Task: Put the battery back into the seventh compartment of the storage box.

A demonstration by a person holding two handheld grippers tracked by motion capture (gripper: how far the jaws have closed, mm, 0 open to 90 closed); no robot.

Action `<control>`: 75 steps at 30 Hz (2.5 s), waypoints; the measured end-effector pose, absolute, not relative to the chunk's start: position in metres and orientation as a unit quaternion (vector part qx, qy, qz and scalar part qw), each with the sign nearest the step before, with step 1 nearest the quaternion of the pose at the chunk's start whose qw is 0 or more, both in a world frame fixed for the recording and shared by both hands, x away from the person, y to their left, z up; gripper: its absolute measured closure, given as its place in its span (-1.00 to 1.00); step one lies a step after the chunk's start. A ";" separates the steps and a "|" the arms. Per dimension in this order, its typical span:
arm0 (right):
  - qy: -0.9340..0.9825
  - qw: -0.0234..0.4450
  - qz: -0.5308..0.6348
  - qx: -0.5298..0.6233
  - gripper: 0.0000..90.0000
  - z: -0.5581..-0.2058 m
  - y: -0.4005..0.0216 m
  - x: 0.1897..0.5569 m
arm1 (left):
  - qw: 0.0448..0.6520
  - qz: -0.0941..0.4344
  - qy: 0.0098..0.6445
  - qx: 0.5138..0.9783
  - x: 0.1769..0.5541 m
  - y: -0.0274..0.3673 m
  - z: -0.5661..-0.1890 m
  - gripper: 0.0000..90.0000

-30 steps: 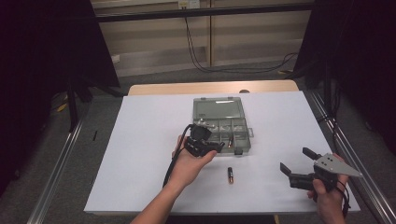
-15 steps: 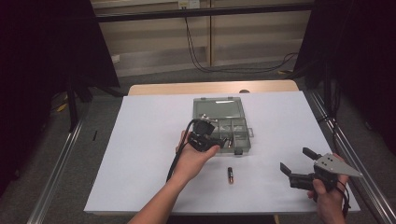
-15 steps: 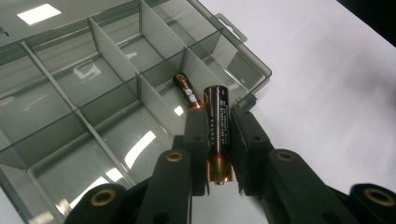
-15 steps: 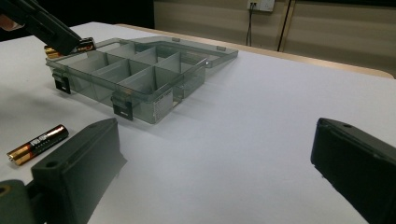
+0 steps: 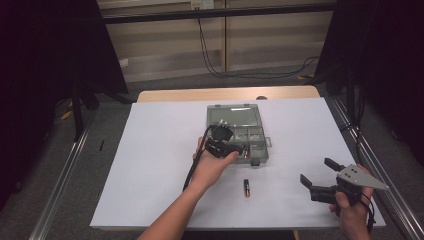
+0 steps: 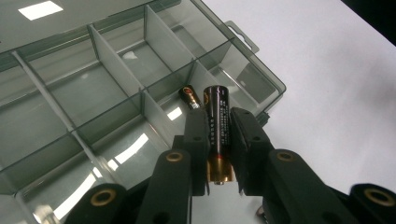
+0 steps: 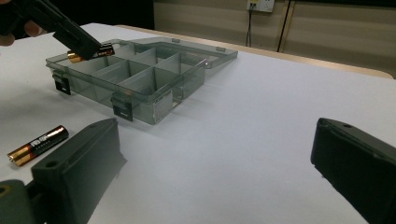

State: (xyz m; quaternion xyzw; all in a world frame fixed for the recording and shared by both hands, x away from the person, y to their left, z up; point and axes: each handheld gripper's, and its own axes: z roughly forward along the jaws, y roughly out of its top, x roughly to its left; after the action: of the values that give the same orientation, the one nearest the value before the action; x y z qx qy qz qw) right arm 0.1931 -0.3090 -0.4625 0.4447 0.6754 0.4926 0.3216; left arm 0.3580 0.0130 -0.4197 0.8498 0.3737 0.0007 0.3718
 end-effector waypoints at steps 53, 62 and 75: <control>0.677 0.318 0.493 0.446 -0.98 -0.463 -0.309 0.193 | 0.397 -0.035 0.315 0.861 0.334 0.008 -0.424 -1.00; 0.678 0.320 0.492 0.443 -0.98 -0.463 -0.309 0.193 | 0.395 -0.025 0.317 0.862 0.318 0.013 -0.420 -0.97; 0.679 0.320 0.492 0.441 -0.98 -0.463 -0.308 0.193 | 0.391 -0.026 0.310 0.866 0.298 0.017 -0.425 -0.89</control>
State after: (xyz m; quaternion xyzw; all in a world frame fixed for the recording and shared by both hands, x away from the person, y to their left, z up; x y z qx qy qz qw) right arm 0.1933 -0.3083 -0.4631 0.4414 0.6792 0.4916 0.3198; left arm 0.2979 0.0165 -0.4248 0.8663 0.3098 -0.0261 0.3910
